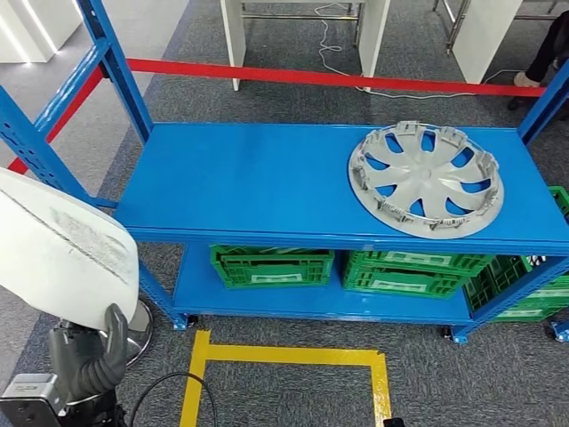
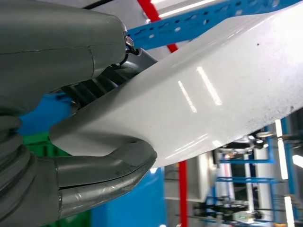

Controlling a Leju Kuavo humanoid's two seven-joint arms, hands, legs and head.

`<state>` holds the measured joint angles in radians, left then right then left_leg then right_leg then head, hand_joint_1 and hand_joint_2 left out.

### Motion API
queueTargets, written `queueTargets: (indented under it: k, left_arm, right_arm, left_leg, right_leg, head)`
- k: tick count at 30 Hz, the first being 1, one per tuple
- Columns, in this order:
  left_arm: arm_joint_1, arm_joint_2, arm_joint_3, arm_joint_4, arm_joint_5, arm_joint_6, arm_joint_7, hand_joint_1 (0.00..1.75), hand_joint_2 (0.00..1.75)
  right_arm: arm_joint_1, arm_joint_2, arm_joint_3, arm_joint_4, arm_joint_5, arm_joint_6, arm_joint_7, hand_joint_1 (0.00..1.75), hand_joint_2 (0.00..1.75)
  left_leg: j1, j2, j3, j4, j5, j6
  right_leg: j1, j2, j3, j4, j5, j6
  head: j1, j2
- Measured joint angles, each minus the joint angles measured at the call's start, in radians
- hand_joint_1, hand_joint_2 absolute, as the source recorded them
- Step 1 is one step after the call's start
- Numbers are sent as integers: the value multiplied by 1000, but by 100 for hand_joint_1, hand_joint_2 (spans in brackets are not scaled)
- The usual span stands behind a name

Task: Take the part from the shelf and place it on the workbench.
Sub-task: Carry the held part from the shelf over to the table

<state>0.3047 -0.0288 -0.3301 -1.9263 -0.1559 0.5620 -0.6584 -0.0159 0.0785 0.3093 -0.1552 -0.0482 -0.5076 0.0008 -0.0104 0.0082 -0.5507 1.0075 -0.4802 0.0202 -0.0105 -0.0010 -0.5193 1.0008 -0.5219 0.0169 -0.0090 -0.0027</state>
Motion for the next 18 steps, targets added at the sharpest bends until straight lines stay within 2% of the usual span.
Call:
queueTargets:
  k: [2,3,6,7,8,9,11,12,13,16,18]
  left_arm:
    - [9,1,5,0,-12,6,7,175,175]
    - [12,1,7,0,-15,7,8,175,175]
    - [20,1,15,0,-18,9,10,175,175]
    - [23,2,17,0,-18,9,11,175,175]
    - [25,2,19,0,-18,10,11,175,175]
    - [26,2,20,0,-18,10,11,175,175]
    - [26,2,20,0,-18,11,11,175,175]
    - [26,2,21,0,-19,11,12,175,175]
    - [26,2,21,0,-19,11,12,175,175]
    - [28,2,22,0,-22,11,12,175,175]
    - [28,1,22,0,-30,14,12,175,175]
  right_arm:
    - [3,0,-1,0,-2,-1,-4,0,0]
    - [3,1,-1,0,-3,-1,-4,0,0]
    - [3,4,-1,1,-3,0,-8,0,0]
    - [3,4,-1,1,-3,0,-8,0,0]
    - [4,4,-1,1,-3,0,-8,0,0]
    - [4,4,-1,1,-3,0,-8,0,0]
    - [3,6,-1,1,-3,0,-8,0,0]
    - [2,6,-1,1,-3,0,-8,0,0]
    - [1,7,-1,1,-3,0,-8,0,0]
    - [1,8,-1,1,-4,0,-8,0,0]
    - [0,8,-1,1,-12,0,-6,0,0]
  left_leg:
    - [2,-1,-8,19,-17,-11]
    - [3,-2,-22,53,-42,-17]
    - [9,-3,-96,243,-141,-31]
    - [10,-3,-110,283,-151,-33]
    - [11,-3,-106,283,-140,-32]
    - [12,-3,-82,240,-110,-31]
    - [12,-3,-12,99,-43,-24]
    - [10,-4,14,41,-25,-19]
    - [9,-4,26,10,-20,-15]
    - [8,-5,22,-7,-20,0]
    - [12,-4,21,-17,-12,12]
  right_leg:
    - [-3,-2,-3,-3,6,-11]
    - [-6,-3,-4,-4,9,-17]
    - [-6,-4,-11,-4,13,-23]
    - [-5,-4,-13,-4,14,-24]
    - [-5,-4,-13,-4,15,-24]
    - [-5,-4,-12,-3,15,-23]
    - [-4,-2,-11,-2,16,-20]
    - [-3,-2,-13,-1,17,-16]
    - [-1,-2,-16,0,18,-11]
    - [-1,-3,-27,0,22,6]
    - [-1,-2,-47,34,-6,15]
  head:
    - [-1,0]
    - [-3,0]
    - [-6,0]
    - [-6,0]
    - [-6,0]
    - [-6,0]
    - [-6,0]
    - [-6,0]
    - [-5,0]
    - [-5,0]
    - [-2,0]
